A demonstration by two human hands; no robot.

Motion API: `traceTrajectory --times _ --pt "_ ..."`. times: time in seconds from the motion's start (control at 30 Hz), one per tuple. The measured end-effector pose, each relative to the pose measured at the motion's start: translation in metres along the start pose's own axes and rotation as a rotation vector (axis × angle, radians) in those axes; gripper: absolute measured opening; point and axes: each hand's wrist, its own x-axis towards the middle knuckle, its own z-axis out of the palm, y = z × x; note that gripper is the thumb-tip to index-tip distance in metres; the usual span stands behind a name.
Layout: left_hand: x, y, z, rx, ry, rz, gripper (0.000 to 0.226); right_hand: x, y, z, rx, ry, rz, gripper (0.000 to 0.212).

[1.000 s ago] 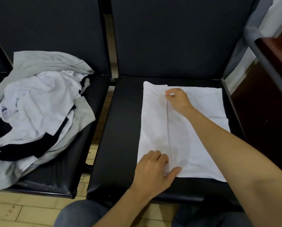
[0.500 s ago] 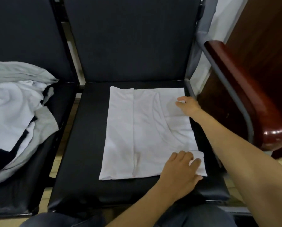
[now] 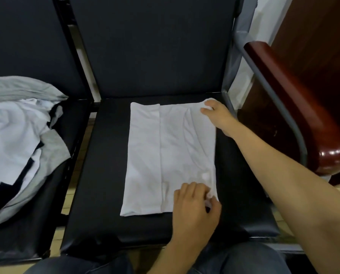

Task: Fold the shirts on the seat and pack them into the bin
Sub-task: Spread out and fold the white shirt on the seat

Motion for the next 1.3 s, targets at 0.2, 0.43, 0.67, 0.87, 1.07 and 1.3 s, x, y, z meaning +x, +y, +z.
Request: traceTrajectory --times 0.2,0.43,0.67,0.87,1.07,1.3 --pt "-0.016 -0.038 -0.036 0.136 -0.014 -0.239 0.029 -0.004 -0.058 0.056 0.02 -0.212 -0.035 0.038" --pt "-0.033 -0.057 -0.038 0.1 -0.016 -0.323 0.017 -0.014 -0.054 0.102 0.065 -0.329 0.059 0.063" --pt "-0.022 -0.056 -0.041 0.11 -0.066 -0.37 0.052 -0.057 -0.029 0.078 0.062 -0.182 -0.007 0.031" --pt "-0.005 -0.052 -0.044 0.171 -0.251 -0.534 0.03 -0.131 0.007 0.054 -0.074 -0.133 -0.058 0.026" --pt "0.002 -0.051 -0.061 0.061 -0.151 -0.551 0.016 -0.183 0.024 0.042 -0.255 -0.084 -0.202 0.028" --pt "-0.017 -0.067 -0.089 0.033 -0.292 -0.335 0.027 -0.225 0.055 0.043 -0.627 -0.273 -0.499 0.029"
